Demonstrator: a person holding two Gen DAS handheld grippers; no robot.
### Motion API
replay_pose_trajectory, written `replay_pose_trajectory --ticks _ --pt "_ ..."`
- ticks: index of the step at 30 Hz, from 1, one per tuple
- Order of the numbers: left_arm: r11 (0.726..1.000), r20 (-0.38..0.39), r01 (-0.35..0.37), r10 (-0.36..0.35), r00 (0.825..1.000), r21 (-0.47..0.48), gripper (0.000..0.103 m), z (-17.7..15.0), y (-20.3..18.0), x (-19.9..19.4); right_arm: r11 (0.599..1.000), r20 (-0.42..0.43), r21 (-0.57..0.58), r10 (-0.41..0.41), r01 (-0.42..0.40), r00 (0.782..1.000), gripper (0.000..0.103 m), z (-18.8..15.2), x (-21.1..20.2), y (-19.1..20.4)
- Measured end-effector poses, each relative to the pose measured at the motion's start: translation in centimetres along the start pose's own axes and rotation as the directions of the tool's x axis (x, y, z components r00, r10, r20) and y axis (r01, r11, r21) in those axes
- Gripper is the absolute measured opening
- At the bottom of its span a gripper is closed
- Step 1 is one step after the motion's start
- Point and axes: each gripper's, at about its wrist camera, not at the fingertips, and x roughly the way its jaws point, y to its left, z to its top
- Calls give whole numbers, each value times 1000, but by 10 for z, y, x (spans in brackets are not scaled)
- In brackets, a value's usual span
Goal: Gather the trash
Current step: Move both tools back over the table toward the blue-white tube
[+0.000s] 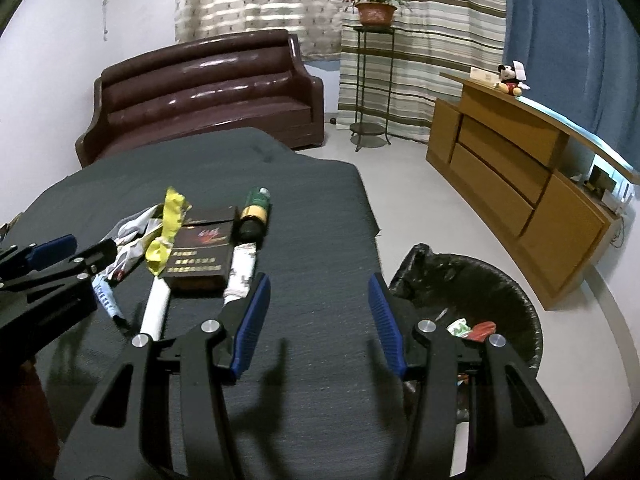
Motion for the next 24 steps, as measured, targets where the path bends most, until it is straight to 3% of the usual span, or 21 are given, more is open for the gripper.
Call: replay_pose_trajectory --ticks 16,24 --pt "999 -127 31 -35 991 -30 55 -27 25 19 1000 -33 -10 12 -13 999 50 -6 9 11" --pt "999 -132 29 -34 991 -36 55 -33 38 17 1000 -43 -4 22 -22 999 50 -8 13 11"
